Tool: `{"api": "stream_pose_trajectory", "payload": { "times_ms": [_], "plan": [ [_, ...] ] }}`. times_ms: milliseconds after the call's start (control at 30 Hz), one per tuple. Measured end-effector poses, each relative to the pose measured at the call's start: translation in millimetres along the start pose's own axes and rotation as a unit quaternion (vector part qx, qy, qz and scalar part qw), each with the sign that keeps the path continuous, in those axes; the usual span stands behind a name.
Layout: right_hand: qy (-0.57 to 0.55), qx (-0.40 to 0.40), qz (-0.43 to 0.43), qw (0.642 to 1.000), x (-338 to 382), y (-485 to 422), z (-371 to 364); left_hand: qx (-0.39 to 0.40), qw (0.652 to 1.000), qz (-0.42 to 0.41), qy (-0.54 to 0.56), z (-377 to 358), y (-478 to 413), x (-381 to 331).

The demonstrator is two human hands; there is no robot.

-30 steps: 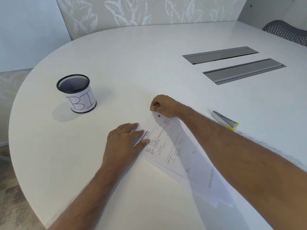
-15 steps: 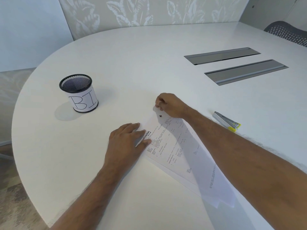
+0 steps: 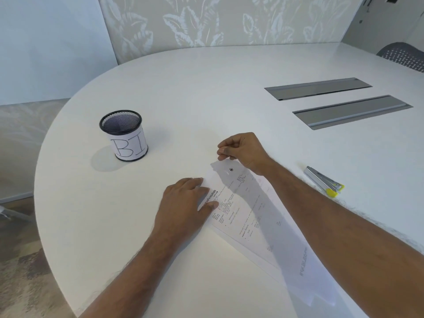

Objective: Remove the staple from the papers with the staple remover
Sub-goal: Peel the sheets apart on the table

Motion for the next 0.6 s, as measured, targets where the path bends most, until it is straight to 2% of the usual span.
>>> {"api": "stream_pose_trajectory", "payload": {
  "times_ms": [100, 333, 467, 600],
  "plan": [
    [0.011, 0.018, 0.023, 1.000, 30.3, -7.2, -16.8, -0.001, 1.000, 0.002, 0.001, 3.9, -3.7, -3.0],
    [0.102, 0.053, 0.163, 0.980, 155.9, -50.0, -101.7, -0.026, 0.999, -0.010, 0.016, 20.2, -16.3, -10.9],
    [0.232, 0.099, 0.224, 0.942, 198.4, -67.6, -155.9, -0.030, 0.999, -0.022, 0.024, 25.2, -19.7, -17.8],
    [0.362, 0.146, 0.258, 0.884, 210.8, -76.8, -193.2, -0.033, 0.999, -0.025, 0.026, 29.1, -19.8, -13.9]
  ]
}}
Point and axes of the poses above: each hand's wrist, its own y-axis away from the middle knuckle, its own z-axis out of the back of the hand, x = y × z, the point moved 9 cm from there along -y, towards the middle knuckle
